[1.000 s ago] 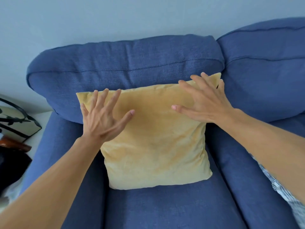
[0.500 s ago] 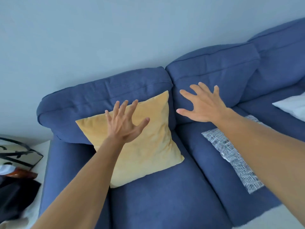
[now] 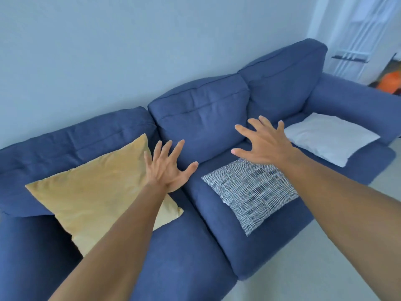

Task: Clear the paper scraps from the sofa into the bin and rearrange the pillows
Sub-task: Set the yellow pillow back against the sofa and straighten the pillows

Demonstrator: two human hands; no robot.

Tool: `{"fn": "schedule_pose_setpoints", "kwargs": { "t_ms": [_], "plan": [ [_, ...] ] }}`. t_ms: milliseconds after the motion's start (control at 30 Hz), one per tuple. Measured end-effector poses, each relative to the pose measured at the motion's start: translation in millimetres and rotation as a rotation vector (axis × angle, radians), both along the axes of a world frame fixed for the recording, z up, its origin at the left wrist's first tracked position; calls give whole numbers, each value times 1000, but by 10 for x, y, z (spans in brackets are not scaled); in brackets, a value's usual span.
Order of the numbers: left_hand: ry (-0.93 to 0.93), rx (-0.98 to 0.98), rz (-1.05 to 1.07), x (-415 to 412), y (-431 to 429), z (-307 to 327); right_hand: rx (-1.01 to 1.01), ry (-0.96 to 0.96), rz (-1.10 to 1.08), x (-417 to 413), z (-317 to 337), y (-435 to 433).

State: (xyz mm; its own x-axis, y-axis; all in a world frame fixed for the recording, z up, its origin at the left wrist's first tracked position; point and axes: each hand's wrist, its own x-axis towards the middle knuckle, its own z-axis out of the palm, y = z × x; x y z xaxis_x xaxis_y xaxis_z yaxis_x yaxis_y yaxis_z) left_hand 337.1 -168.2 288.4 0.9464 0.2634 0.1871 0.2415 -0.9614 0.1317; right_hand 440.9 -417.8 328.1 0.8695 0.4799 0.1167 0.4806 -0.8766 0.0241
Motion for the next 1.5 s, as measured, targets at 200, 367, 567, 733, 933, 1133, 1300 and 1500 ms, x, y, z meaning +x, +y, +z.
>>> {"fn": "schedule_pose_setpoints", "kwargs": {
  "t_ms": [200,367,567,733,933,1133,1300,1500],
  "plan": [
    [80,-17,-53,295,-775,-31,16,26,-47,151,-32,-724],
    [110,-48,-98,619,-1118,-190,-3,44,-91,366,-197,-1071],
    [250,-127,-93,1184,-1376,-826,-51,159,-89,947,-630,-1180],
    [325,-320,58,1621,-1433,-1286,-13,393,-153,1497,-1006,-1207],
    [370,-804,493,1780,-1534,-1832,183,732,-306,2008,-1550,-1100],
    [404,-1017,854,1866,-1645,-2316,140,889,-287,2477,-2202,-1037],
    [275,-1181,1188,1943,-1611,-2747,135,1001,-313,2826,-2842,-1063],
    [134,-1314,1378,2164,-1566,-3322,346,1133,-564,3043,-3592,-949]
  ]
}}
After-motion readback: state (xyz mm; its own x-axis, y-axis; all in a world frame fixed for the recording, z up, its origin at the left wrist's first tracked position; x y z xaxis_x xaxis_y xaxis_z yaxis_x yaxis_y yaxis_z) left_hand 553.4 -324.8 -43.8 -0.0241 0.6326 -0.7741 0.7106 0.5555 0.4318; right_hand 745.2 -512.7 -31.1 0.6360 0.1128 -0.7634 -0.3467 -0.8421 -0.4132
